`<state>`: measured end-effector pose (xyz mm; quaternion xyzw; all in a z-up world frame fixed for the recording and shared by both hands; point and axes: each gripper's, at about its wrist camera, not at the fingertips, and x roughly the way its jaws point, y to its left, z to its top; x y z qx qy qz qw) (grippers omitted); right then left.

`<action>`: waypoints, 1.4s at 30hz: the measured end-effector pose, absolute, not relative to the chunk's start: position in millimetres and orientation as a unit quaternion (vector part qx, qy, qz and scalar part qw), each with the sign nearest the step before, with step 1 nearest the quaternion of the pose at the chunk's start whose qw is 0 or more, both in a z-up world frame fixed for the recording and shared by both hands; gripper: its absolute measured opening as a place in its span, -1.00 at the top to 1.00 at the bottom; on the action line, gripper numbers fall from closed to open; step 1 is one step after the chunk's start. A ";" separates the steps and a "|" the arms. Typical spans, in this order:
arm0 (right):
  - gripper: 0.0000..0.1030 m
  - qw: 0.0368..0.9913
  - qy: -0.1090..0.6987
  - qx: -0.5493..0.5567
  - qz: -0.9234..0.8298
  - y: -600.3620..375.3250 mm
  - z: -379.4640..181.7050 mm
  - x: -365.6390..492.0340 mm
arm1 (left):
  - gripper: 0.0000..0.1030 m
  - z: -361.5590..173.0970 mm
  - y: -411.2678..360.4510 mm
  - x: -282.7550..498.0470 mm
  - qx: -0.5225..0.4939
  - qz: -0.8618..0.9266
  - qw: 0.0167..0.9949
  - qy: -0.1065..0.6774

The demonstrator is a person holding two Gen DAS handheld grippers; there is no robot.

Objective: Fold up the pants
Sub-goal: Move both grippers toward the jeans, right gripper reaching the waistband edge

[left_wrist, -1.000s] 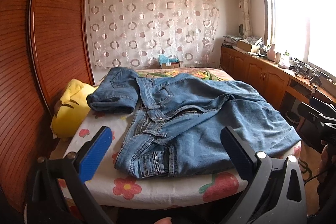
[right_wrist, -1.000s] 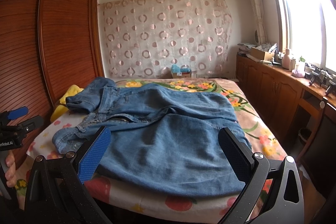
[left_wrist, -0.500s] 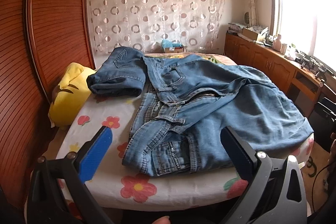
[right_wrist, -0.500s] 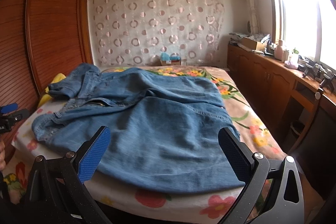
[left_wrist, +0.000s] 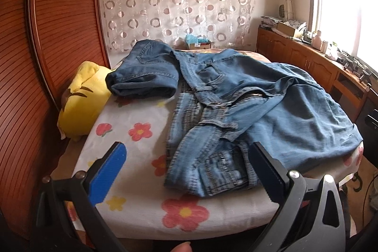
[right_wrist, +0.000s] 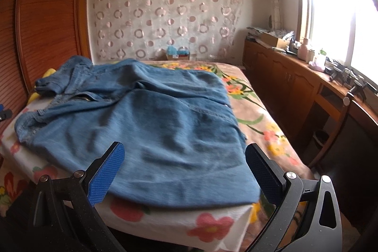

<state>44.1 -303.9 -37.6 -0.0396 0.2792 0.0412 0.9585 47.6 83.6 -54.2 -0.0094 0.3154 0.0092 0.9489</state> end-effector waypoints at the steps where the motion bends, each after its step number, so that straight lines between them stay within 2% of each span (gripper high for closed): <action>1: -1.00 0.957 0.284 -0.040 0.037 -308.0 -40.3 44.5 | -1.00 -55.5 86.5 49.3 -0.011 0.010 0.948 0.317; 16: -1.00 0.934 0.355 -0.031 0.012 -358.1 -76.3 38.5 | -1.00 -98.1 108.5 68.5 -0.025 0.029 0.928 0.370; 24: -0.84 0.923 0.383 -0.039 0.025 -361.4 -93.1 37.3 | -1.00 -112.4 106.2 73.1 -0.022 0.031 0.921 0.389; 37: -0.78 0.917 0.394 -0.066 0.014 -355.6 -100.0 55.8 | -1.00 -125.1 110.7 75.5 -0.040 0.026 0.915 0.400; 40: -0.61 0.918 0.391 -0.063 0.018 -356.6 -99.7 59.1 | -1.00 -125.1 111.1 75.6 -0.043 0.024 0.915 0.401; 41: -0.45 0.919 0.389 -0.060 0.020 -357.3 -99.2 59.9 | -1.00 -125.1 111.4 75.2 -0.043 0.024 0.915 0.401; 42: -0.15 0.920 0.388 -0.058 0.021 -357.3 -98.5 60.2 | -1.00 -125.0 111.2 75.7 -0.043 0.024 0.915 0.400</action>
